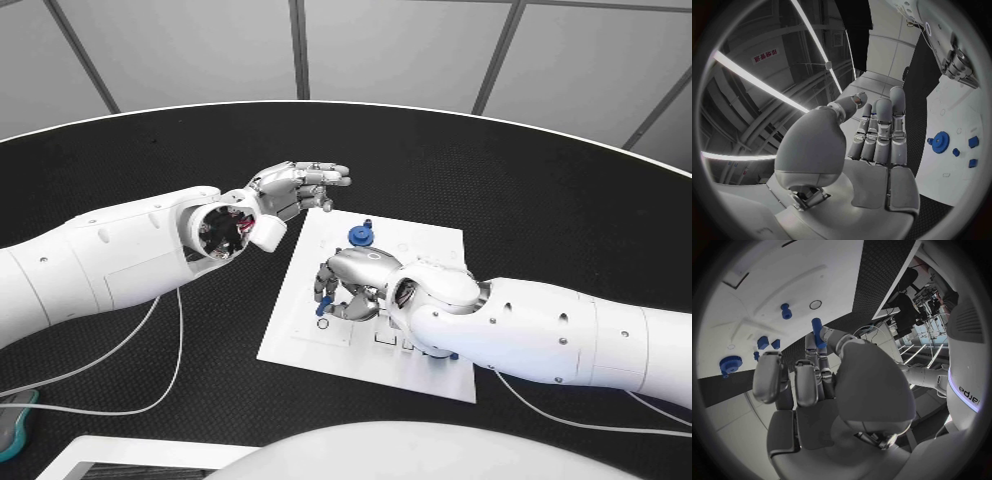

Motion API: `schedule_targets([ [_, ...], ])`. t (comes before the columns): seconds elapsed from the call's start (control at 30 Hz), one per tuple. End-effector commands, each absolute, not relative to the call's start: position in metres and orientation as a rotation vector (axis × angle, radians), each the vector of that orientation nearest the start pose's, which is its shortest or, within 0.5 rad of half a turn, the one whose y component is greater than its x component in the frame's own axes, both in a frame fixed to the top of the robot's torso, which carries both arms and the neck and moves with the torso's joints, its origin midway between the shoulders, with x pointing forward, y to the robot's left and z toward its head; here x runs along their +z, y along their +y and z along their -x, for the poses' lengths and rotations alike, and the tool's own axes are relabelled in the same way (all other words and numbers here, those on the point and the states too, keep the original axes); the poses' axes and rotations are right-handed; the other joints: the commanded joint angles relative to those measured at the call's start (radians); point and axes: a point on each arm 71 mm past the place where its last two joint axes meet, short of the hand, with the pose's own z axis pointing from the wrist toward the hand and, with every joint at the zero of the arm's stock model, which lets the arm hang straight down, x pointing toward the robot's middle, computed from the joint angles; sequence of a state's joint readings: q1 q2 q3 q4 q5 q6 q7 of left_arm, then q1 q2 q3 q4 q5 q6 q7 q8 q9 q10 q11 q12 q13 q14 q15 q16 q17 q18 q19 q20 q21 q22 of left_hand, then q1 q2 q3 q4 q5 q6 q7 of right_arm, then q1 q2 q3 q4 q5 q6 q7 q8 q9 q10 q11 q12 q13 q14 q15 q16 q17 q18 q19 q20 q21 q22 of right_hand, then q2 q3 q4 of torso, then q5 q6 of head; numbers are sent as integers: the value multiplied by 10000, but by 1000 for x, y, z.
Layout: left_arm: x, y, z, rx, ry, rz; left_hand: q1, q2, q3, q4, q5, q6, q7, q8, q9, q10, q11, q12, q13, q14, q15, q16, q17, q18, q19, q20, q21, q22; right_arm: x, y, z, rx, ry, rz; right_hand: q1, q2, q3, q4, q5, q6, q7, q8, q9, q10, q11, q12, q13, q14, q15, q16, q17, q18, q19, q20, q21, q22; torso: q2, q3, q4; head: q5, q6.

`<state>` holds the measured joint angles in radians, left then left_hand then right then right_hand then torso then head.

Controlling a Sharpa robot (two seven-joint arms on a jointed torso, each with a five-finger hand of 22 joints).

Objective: Assemble the parts on the task board

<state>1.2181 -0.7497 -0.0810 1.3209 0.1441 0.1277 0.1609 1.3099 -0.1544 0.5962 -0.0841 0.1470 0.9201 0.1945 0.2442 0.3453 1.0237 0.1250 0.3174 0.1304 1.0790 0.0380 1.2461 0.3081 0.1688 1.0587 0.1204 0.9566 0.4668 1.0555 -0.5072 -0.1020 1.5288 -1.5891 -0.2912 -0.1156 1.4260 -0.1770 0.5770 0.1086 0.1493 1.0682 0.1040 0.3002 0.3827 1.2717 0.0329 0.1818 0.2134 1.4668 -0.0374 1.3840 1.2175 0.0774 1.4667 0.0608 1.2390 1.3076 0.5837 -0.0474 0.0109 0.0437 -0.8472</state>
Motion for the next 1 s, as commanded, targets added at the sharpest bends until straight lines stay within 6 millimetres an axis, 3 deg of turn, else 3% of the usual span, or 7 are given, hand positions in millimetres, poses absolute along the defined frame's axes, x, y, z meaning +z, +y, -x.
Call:
schedule_targets([
  [0.03,-208,199,-510,-17605,17753,12679,39,36,-33,20,60,-95,-7,-30,-16,-56,-16,31,-10,-57,22,-45,-14,164,-44,30,-69,-8,-257,-25,-408,9524,17577,4487,-79,36,-15,-68,30,-16,57,25,315,67,33,-41,16,415,-56,16,-2,-97,290,-60,-50,938,-2,2,-4,282,-72],
  [0.6,-208,200,-511,-17564,17743,12696,44,41,-39,30,60,-104,-2,-31,-20,-66,-11,39,-11,-64,27,-43,-14,164,-46,36,-78,-14,-269,-25,-405,9461,18023,4570,-104,63,24,-122,35,-43,67,27,336,70,41,-70,17,414,-49,15,-7,-96,289,-55,-59,937,-3,19,-12,499,-188],
  [1.0,-208,200,-511,-17540,17743,12706,44,41,-39,30,60,-104,-2,-31,-20,-66,-11,39,-11,-64,27,-43,-14,164,-46,36,-78,-14,-271,-27,-406,9130,18200,4635,-116,67,33,-140,37,-51,71,29,344,71,44,-80,18,413,-46,11,-15,-97,290,-54,-55,940,0,2,-1,563,-195],
])
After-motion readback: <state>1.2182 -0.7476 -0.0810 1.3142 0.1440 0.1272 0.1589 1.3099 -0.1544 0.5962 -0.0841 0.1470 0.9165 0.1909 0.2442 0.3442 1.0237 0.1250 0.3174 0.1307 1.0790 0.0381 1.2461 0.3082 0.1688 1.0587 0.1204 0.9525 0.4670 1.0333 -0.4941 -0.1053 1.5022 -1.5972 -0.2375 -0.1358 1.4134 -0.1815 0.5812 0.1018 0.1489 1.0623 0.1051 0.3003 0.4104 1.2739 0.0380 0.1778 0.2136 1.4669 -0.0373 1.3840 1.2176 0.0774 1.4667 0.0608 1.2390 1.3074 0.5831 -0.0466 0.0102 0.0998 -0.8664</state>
